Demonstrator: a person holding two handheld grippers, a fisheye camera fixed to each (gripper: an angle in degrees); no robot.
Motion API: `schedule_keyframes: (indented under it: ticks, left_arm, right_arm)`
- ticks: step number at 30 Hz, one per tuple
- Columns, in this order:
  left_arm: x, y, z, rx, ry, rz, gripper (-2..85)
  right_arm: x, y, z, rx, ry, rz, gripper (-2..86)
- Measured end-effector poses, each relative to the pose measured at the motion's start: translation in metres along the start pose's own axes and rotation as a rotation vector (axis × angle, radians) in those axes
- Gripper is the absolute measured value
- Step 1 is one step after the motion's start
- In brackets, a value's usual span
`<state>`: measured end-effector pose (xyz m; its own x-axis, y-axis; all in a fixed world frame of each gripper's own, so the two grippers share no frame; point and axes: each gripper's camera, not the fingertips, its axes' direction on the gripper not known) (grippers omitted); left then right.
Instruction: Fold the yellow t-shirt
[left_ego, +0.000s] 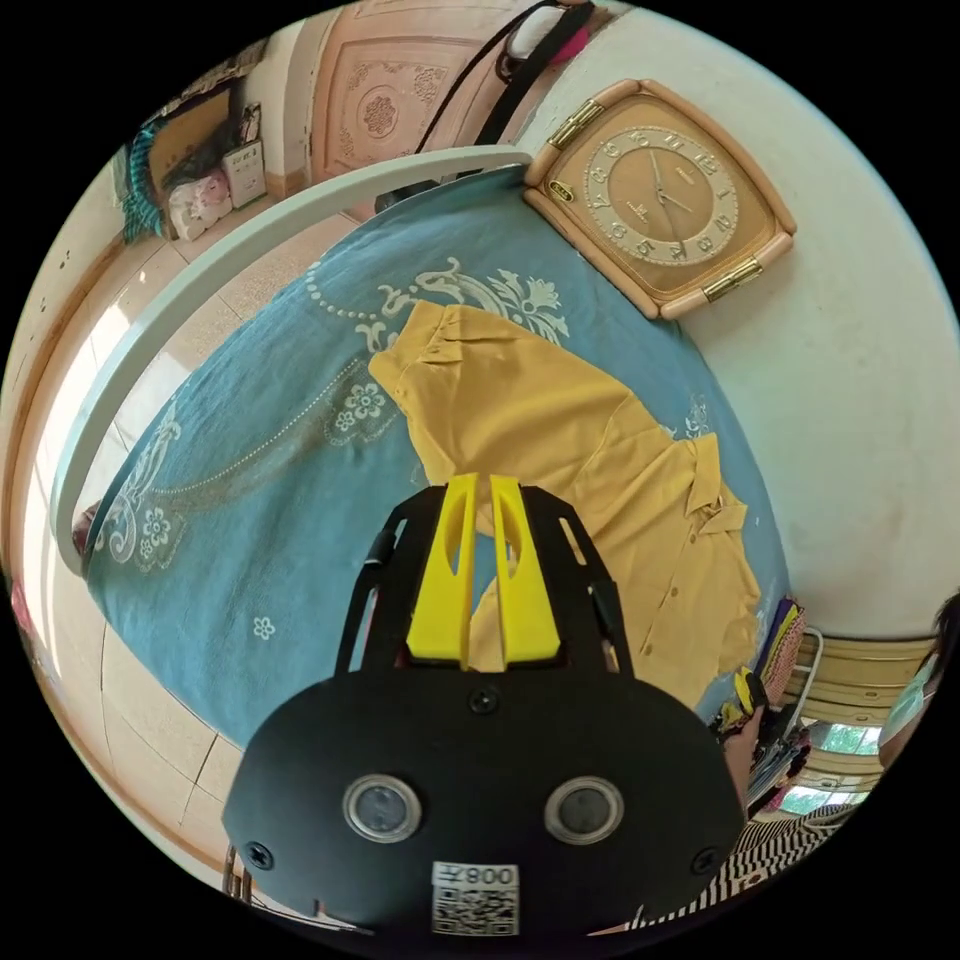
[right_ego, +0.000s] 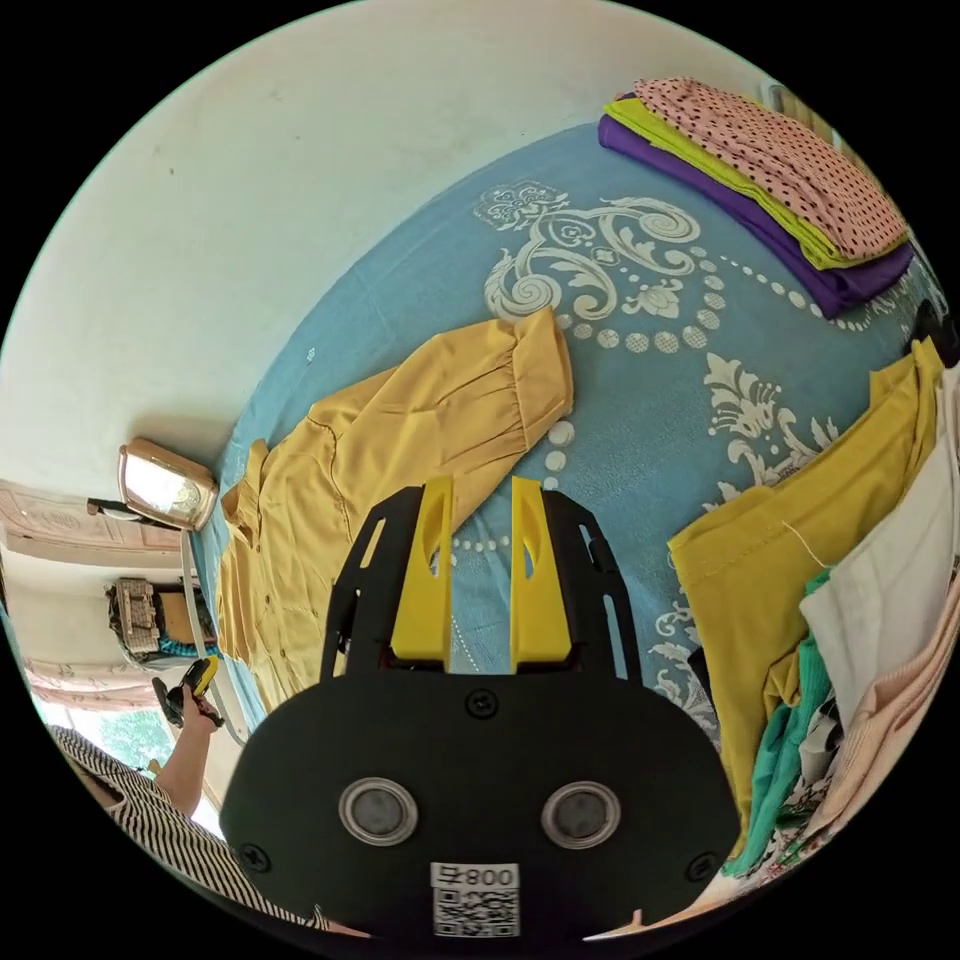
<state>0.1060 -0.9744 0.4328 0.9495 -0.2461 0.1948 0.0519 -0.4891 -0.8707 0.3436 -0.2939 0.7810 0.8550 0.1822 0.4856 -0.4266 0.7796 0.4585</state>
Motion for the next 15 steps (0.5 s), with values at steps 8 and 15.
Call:
schedule_keyframes:
  ticks: [8,15]
  left_arm:
    - [0.165,0.020,0.064,-0.233,0.190,0.516,2.2]
    - [0.331,0.059,0.126,-0.406,0.486,0.949,4.4]
  right_arm:
    - [0.030,-0.004,0.016,0.088,-0.034,0.112,7.0]
    - [-0.028,0.022,0.020,0.183,-0.049,-0.104,2.8]
